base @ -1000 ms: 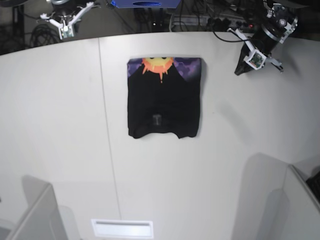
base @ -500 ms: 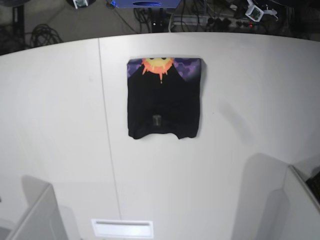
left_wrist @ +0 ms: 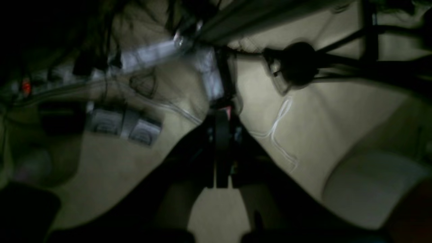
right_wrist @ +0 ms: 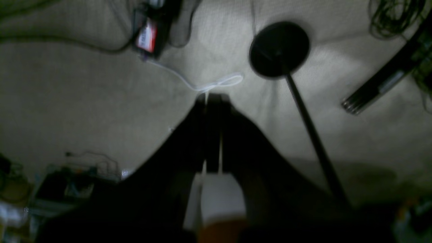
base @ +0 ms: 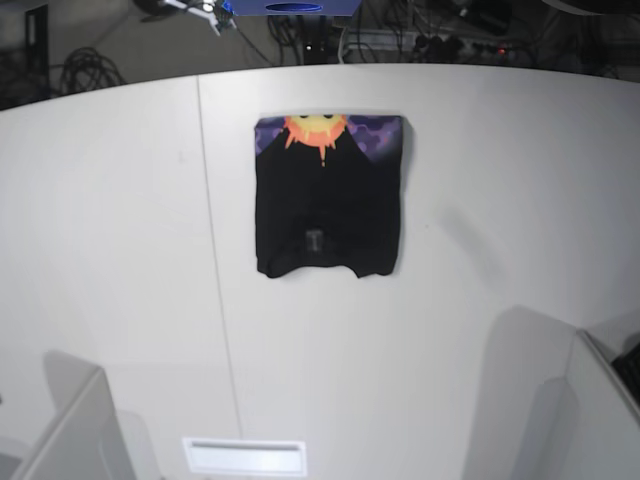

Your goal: Fold the T-shirt properly

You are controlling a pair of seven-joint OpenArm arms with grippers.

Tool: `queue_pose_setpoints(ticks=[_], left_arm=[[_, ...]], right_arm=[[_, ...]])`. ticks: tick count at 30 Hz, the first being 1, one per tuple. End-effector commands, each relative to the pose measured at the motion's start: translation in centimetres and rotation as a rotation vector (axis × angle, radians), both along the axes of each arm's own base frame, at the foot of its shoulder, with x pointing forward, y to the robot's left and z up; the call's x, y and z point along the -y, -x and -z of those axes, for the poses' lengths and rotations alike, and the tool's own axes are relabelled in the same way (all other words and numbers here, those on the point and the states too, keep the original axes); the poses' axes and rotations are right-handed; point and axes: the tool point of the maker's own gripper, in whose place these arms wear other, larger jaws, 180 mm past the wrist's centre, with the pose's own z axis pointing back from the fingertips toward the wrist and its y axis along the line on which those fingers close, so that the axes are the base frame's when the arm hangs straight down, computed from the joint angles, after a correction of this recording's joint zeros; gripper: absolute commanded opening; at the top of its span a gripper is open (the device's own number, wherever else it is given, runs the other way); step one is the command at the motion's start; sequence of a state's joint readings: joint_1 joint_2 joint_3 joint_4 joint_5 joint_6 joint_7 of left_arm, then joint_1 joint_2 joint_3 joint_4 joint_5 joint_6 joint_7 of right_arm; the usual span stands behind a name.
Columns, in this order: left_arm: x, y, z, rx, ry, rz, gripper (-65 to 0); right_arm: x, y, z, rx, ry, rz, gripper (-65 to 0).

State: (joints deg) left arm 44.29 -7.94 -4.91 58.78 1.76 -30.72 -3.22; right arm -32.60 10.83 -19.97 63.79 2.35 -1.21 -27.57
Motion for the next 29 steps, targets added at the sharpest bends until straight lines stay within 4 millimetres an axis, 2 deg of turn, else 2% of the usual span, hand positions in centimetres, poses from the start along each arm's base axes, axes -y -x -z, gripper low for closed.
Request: queue_pose_setpoints(ticks=[1,5,7,10,14,16,23,29], left_arm=[[0.1,0.6,0.5,-0.018,0.001,0.002,-65.0],[0.1,0.4,4.4,-0.100,-0.046,0.027,-65.0],[-0.2,0.4,6.2,-0.159,-0.069,0.057,-65.0],[-1.1,0.5,7.9,-0.235,-0.090,0.069,-65.0],[-1.6,-2.1,8.3,-0.134,-0.076,0.036,-65.0],[-1.5,-3.1,8.4,-0.107,-0.071,0.049,-65.0],[-1.4,-3.9,8.4,-0.089,-0.067,0.056,-65.0],[-1.0,-6.6,8.3,-0.020,-0.056,0.049,-65.0]], right_arm=[[-0.5,1.3,0.3,-0.033,-0.007,-0.011,-65.0],[-1.3,3.2,2.9,-0.060,-0.022,-0.039,-65.0],[-1.5,4.8,4.2,-0.073,-0.027,-0.033,-65.0],[-1.4,6.3,5.6,-0.035,-0.047,-0.022,-65.0],[-1.1,7.1,5.7,0.051,-0.082,-0.013,-65.0],[-1.4,6.5,5.6,0.099,-0.101,-0.011,-65.0],[-1.4,6.1,5.7,0.106,-0.103,-0.011,-65.0],[-1.5,4.9,5.9,0.125,-0.103,-0.012,-65.0]])
